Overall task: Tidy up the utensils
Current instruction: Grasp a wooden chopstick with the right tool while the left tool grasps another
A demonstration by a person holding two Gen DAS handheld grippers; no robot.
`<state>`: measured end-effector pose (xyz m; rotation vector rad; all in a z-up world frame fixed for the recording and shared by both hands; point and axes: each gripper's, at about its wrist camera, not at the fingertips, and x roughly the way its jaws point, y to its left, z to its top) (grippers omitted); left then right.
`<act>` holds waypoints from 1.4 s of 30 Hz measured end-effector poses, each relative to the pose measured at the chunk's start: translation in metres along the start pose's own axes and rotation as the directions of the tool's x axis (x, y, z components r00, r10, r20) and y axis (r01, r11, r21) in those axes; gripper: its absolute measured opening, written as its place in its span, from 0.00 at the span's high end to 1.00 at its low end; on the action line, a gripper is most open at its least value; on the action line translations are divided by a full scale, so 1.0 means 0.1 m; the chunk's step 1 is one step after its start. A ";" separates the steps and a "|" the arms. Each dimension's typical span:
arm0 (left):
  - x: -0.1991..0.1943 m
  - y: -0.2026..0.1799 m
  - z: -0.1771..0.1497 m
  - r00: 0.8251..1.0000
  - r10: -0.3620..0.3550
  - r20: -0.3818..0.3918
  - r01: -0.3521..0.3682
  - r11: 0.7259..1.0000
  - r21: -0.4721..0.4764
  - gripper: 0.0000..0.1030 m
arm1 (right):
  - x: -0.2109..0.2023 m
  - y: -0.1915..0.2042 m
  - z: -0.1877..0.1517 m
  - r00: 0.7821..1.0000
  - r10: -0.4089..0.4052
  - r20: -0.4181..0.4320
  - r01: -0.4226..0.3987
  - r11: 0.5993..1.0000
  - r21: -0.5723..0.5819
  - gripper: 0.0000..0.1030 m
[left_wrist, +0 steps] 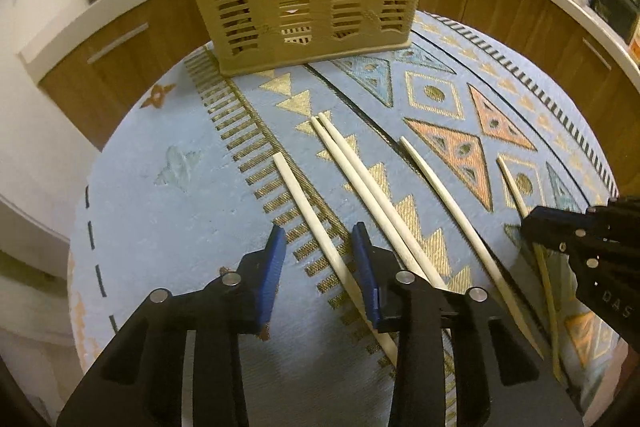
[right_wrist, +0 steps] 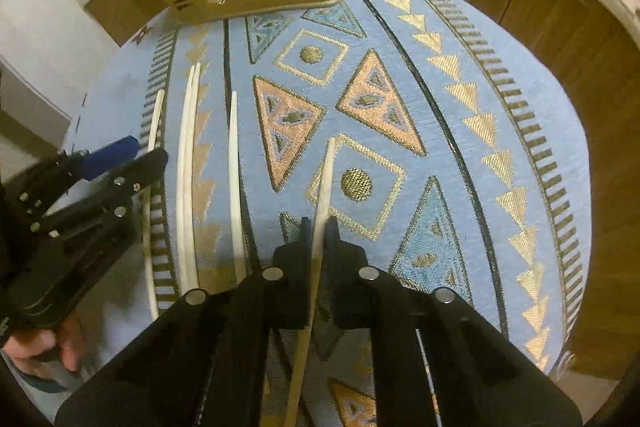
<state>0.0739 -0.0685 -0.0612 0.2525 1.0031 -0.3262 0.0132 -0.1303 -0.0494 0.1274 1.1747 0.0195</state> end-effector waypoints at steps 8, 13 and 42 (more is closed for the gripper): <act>-0.05 0.04 -0.05 0.999 -0.052 -0.010 0.052 0.998 0.027 0.96 | -0.08 -0.08 0.18 0.999 0.004 0.032 -0.004 1.000 0.019 0.96; -0.06 0.27 -0.04 0.998 -0.055 -0.007 0.055 0.998 -0.034 0.96 | -0.12 -0.24 0.30 0.999 0.001 0.050 -0.003 0.999 0.039 0.96; 0.09 0.28 0.13 0.984 -0.035 -0.177 0.059 0.990 0.129 0.97 | 0.16 -0.19 0.43 0.993 0.034 -0.111 -0.040 0.997 -0.060 0.96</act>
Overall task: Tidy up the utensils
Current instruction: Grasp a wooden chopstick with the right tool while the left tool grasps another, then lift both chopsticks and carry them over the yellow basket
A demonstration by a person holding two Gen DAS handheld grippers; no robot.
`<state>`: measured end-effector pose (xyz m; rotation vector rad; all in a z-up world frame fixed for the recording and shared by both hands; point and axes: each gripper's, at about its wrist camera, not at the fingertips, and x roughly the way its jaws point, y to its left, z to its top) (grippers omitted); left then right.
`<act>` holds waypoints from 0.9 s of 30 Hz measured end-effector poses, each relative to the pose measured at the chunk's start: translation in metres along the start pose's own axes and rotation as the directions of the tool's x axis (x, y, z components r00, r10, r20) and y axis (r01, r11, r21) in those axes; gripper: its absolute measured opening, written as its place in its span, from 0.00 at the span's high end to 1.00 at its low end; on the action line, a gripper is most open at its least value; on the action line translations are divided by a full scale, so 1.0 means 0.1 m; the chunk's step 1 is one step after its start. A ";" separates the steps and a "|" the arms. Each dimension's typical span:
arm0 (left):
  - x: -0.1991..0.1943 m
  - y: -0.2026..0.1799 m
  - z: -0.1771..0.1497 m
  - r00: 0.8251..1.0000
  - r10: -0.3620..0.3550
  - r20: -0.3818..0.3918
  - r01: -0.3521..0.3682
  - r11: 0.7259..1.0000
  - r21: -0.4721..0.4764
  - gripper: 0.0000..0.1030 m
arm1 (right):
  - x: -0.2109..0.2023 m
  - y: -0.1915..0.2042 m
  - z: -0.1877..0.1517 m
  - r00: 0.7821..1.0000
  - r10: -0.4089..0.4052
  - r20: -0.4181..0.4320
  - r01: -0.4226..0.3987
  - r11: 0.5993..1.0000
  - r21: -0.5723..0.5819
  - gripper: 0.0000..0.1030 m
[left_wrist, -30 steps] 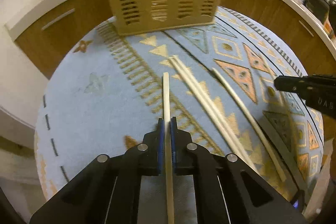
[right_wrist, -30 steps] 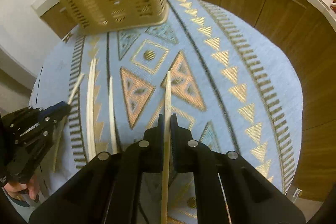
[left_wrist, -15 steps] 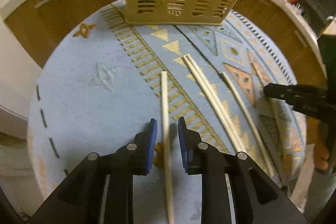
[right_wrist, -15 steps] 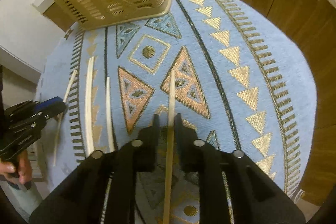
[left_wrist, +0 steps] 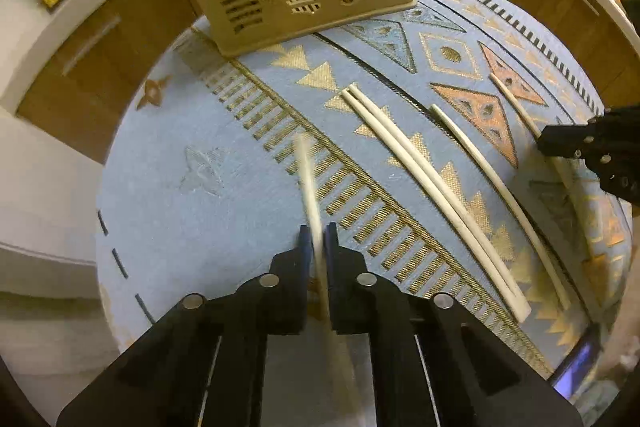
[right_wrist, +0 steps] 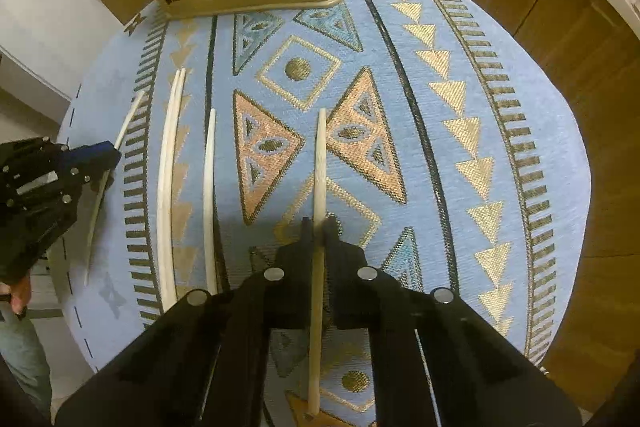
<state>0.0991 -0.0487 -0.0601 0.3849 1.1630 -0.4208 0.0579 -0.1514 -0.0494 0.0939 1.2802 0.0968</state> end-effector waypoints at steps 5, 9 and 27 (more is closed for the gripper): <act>-0.11 0.02 -0.07 0.995 -0.066 0.073 0.070 0.996 -0.051 0.97 | -0.11 -0.08 -0.06 0.999 0.022 0.046 -0.022 1.000 0.006 0.96; -0.36 0.05 -0.12 0.972 -0.121 0.204 0.142 0.985 -0.094 0.97 | -0.34 -0.06 -0.08 0.991 0.049 0.127 -0.047 0.999 -0.018 0.96; -1.80 0.56 0.26 0.613 -0.054 0.788 0.298 0.940 -0.166 0.97 | -1.43 0.23 0.26 0.809 0.218 0.546 -0.162 0.976 -0.148 0.96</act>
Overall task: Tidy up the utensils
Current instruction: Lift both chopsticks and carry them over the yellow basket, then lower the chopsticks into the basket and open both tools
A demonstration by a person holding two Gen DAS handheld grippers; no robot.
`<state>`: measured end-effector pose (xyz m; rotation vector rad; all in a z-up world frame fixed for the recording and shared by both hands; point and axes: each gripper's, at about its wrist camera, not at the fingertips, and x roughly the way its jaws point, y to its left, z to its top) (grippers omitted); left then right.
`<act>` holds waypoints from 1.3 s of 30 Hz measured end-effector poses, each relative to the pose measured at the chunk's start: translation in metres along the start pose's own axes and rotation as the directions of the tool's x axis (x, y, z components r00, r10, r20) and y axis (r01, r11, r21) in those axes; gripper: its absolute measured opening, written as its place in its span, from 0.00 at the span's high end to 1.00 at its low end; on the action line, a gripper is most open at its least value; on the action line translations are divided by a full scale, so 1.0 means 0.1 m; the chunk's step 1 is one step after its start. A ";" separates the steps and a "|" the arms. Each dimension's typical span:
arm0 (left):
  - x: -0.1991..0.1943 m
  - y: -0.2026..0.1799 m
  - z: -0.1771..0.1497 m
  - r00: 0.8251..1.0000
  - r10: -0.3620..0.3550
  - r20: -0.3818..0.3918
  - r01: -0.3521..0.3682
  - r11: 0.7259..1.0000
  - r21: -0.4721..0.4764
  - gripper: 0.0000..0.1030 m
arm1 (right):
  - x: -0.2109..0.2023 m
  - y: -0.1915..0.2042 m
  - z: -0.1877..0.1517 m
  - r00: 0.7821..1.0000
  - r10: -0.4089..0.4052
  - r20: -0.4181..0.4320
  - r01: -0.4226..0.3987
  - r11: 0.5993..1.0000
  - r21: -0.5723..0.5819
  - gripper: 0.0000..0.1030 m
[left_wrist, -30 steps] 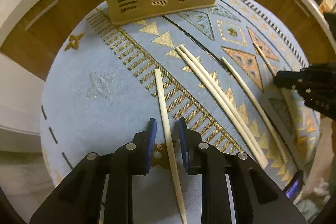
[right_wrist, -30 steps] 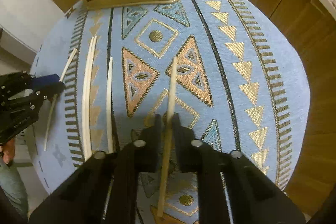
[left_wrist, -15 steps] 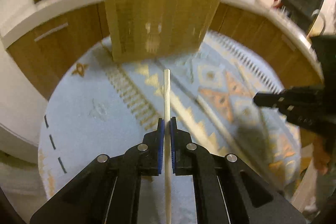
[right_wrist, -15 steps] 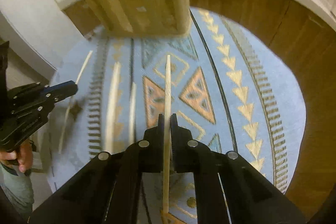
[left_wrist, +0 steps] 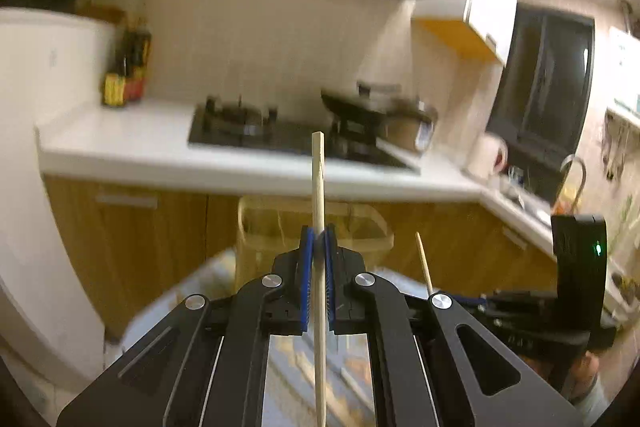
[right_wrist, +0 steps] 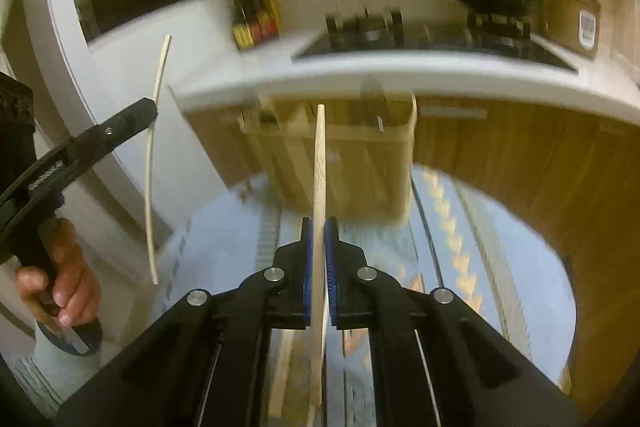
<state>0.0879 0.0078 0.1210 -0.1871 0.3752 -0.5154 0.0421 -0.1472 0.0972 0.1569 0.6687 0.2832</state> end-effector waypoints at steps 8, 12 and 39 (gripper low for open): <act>0.12 -0.15 0.46 0.982 -0.040 0.186 0.045 0.999 -0.025 0.97 | -0.24 -0.09 0.65 0.967 -0.044 0.250 0.041 0.999 0.018 0.96; 0.30 -0.22 0.60 0.967 -0.047 0.249 0.056 0.998 -0.030 0.97 | -0.26 -0.24 0.94 0.937 -0.084 0.339 0.074 0.996 0.043 0.96; 1.45 -0.07 0.26 0.961 0.105 0.257 -0.085 0.992 -0.091 0.96 | 0.68 -0.58 0.99 0.867 -0.179 0.465 0.198 0.980 0.008 0.96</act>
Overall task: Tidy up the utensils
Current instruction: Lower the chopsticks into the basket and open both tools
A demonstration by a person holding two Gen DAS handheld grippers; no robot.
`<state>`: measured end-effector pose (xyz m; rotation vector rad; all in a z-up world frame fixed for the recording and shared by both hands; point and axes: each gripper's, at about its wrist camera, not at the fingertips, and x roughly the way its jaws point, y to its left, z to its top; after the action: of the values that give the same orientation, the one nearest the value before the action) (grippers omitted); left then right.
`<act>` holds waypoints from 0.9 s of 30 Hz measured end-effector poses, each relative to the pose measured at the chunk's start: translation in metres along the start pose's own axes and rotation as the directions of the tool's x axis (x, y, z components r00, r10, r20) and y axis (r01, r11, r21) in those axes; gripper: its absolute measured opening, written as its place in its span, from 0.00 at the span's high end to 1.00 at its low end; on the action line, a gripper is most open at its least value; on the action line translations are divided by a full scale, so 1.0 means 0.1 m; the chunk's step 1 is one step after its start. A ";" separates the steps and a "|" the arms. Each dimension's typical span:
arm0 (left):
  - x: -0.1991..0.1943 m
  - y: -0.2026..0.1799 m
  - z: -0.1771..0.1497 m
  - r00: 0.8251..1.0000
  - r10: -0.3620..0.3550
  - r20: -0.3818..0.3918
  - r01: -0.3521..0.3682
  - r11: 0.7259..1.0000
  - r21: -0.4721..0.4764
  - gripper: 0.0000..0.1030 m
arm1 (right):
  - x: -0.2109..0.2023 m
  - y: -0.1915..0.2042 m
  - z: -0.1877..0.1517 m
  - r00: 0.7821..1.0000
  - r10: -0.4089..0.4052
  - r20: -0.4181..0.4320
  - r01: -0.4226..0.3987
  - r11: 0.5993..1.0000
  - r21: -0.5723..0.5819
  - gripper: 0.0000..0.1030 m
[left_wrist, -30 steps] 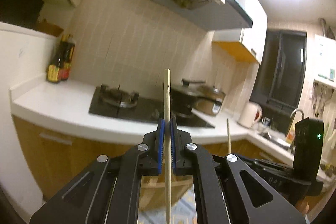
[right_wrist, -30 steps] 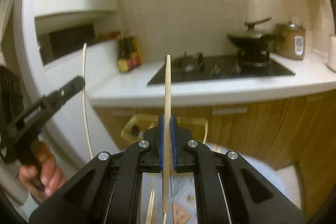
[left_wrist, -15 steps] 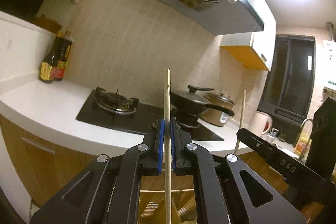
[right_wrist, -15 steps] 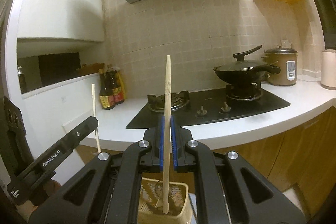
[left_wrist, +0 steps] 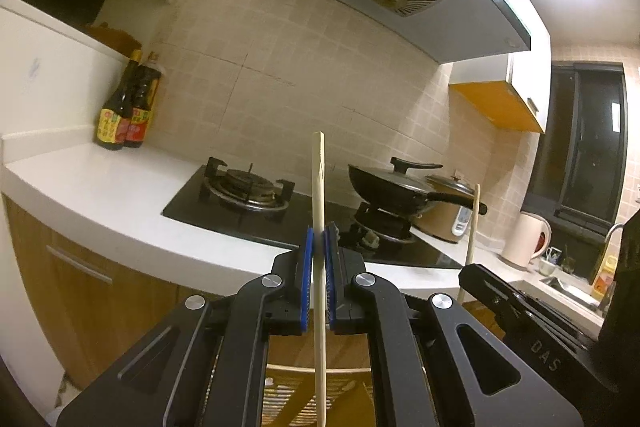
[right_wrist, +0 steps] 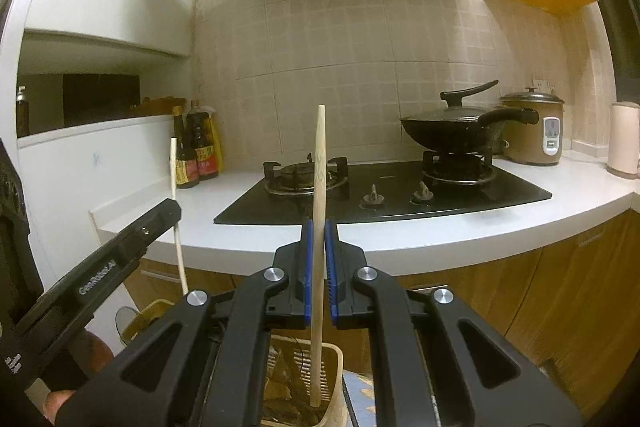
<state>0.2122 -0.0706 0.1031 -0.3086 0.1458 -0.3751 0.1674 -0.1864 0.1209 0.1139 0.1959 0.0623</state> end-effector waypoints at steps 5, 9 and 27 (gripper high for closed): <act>-0.06 -0.01 -0.08 1.000 -0.006 -0.015 0.007 1.000 0.029 0.96 | -0.06 0.01 -0.07 1.000 0.005 -0.008 -0.005 1.000 0.001 0.95; -0.15 0.01 -0.08 0.999 -0.025 -0.041 0.027 0.999 0.025 0.87 | -0.14 -0.03 -0.11 0.999 0.027 -0.040 -0.025 0.999 0.029 0.88; -1.07 0.16 0.04 0.973 -0.070 -0.219 0.064 0.997 -0.036 0.60 | -0.94 -0.07 -0.27 0.961 0.093 -0.262 -0.069 0.993 0.100 0.74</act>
<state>0.1202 -0.0148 0.1109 -0.3003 0.3594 -0.4746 0.0704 -0.1977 0.1116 0.2034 0.4632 0.1514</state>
